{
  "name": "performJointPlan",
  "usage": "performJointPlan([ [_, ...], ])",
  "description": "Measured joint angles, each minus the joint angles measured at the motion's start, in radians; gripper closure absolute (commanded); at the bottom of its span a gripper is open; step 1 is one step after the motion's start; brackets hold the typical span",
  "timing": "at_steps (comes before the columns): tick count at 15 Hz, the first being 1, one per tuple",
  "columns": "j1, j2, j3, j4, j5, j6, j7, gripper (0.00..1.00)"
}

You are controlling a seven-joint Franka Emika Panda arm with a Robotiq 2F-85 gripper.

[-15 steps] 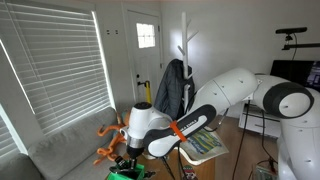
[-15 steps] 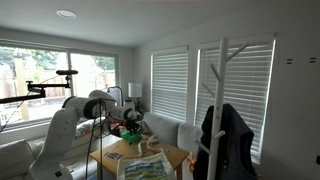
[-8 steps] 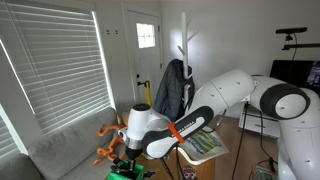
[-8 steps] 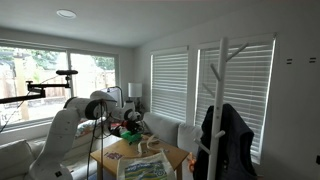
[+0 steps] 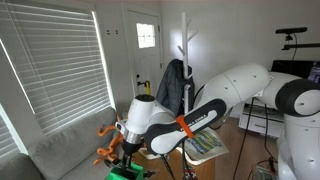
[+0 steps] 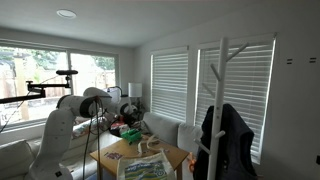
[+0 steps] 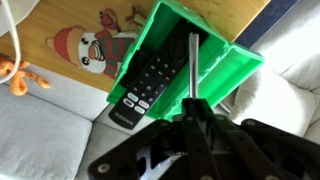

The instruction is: Remove the spoon from the green lunchbox and put it on the bag on the table

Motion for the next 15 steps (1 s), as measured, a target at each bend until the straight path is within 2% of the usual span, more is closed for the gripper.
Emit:
performJointPlan([
  [3, -0.007, -0.121, -0.027, -0.044, -0.008, 0.032, 0.068, 0.98],
  [6, -0.047, -0.261, -0.083, -0.111, -0.013, 0.017, 0.136, 0.98],
  [13, -0.195, -0.457, -0.264, -0.313, 0.051, -0.218, 0.143, 0.98],
  [14, -0.212, -0.475, -0.291, -0.338, 0.068, -0.261, 0.136, 0.91],
  [15, -0.22, -0.49, -0.314, -0.358, 0.107, -0.299, 0.115, 0.91],
])
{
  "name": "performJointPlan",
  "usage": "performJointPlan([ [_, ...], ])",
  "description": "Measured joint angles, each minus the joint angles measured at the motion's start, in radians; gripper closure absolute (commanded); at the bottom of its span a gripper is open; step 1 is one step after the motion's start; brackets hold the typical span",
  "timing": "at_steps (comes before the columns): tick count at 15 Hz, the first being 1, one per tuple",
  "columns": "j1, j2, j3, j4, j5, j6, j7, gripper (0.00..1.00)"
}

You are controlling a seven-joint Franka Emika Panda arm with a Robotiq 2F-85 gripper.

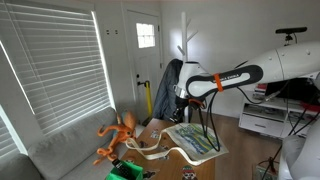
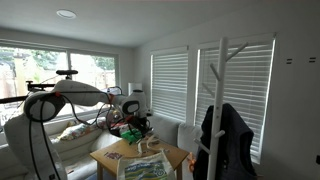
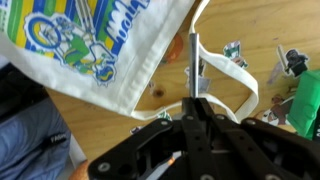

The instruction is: Remove the spoon from the green lunchbox and put it on the bag on the table

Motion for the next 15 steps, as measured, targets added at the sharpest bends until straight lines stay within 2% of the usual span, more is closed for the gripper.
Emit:
performJointPlan([
  [2, 0.001, -0.017, -0.017, -0.02, 0.049, -0.033, -0.024, 0.91],
  [3, 0.005, -0.021, -0.015, -0.024, 0.055, -0.035, -0.024, 0.98],
  [5, 0.01, -0.02, -0.012, -0.027, 0.057, -0.035, -0.024, 0.98],
  [7, -0.011, -0.01, -0.012, -0.025, -0.007, -0.044, 0.011, 0.98],
  [12, -0.149, 0.045, -0.071, 0.006, -0.213, -0.158, 0.052, 0.98],
  [15, -0.187, 0.095, -0.111, 0.042, -0.229, -0.261, 0.044, 0.98],
])
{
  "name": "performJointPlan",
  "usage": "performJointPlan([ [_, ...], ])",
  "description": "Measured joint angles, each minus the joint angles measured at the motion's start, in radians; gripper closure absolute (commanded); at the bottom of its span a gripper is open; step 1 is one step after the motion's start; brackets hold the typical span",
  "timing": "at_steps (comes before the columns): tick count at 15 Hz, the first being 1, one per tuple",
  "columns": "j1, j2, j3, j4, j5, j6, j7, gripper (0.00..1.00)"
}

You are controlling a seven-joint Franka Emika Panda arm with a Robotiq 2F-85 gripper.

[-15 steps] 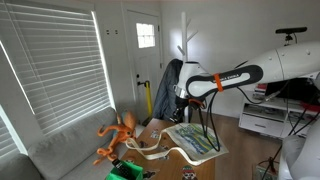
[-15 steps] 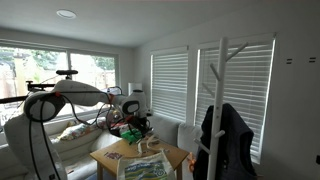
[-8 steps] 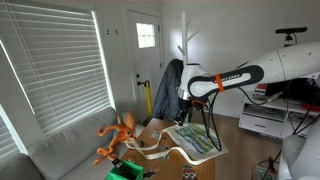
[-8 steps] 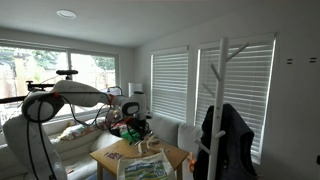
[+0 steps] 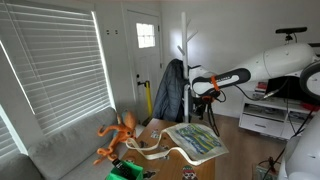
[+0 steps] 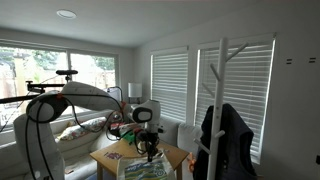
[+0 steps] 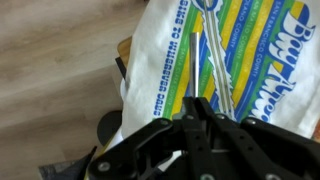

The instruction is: Remove the spoon from the green lunchbox and put it on the bag on the table

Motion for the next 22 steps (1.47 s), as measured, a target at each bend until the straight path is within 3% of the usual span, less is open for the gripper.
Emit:
performJointPlan([
  [4, 0.004, 0.068, -0.006, 0.023, 0.007, -0.056, 0.001, 0.98],
  [11, 0.03, 0.158, 0.015, 0.015, 0.021, 0.086, 0.069, 0.98],
  [18, 0.04, 0.226, 0.022, 0.013, 0.02, 0.124, 0.128, 0.98],
  [19, 0.04, 0.234, 0.022, 0.013, 0.019, 0.125, 0.134, 0.66],
  [20, 0.04, 0.241, 0.022, 0.013, 0.019, 0.125, 0.141, 0.65],
  [22, 0.04, 0.247, 0.022, 0.014, 0.019, 0.129, 0.152, 0.53],
])
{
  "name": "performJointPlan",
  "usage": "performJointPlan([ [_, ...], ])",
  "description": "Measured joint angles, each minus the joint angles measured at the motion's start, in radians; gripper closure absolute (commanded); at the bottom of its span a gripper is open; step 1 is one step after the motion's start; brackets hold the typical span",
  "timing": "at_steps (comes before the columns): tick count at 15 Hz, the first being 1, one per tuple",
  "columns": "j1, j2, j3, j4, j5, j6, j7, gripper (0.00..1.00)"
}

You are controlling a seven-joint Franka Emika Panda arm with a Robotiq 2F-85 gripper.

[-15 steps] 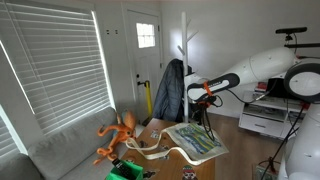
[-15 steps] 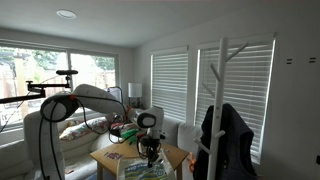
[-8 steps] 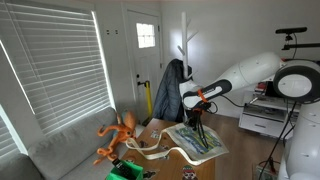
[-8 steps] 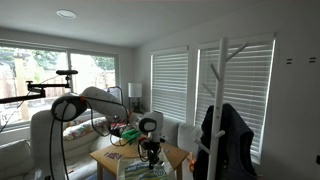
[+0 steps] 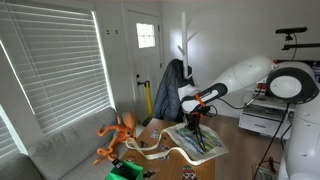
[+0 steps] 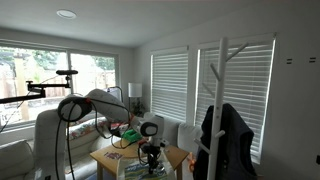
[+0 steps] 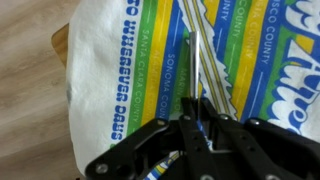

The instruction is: Remove the spoon from the green lunchbox and put it on the bag on the table

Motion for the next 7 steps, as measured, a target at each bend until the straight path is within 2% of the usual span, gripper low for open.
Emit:
performJointPlan([
  [3, 0.003, -0.028, 0.005, 0.024, 0.015, 0.024, -0.002, 0.32],
  [6, 0.016, -0.153, 0.017, 0.044, 0.069, 0.026, -0.035, 0.12],
  [7, 0.02, -0.203, 0.02, 0.047, 0.104, 0.018, -0.059, 0.29],
])
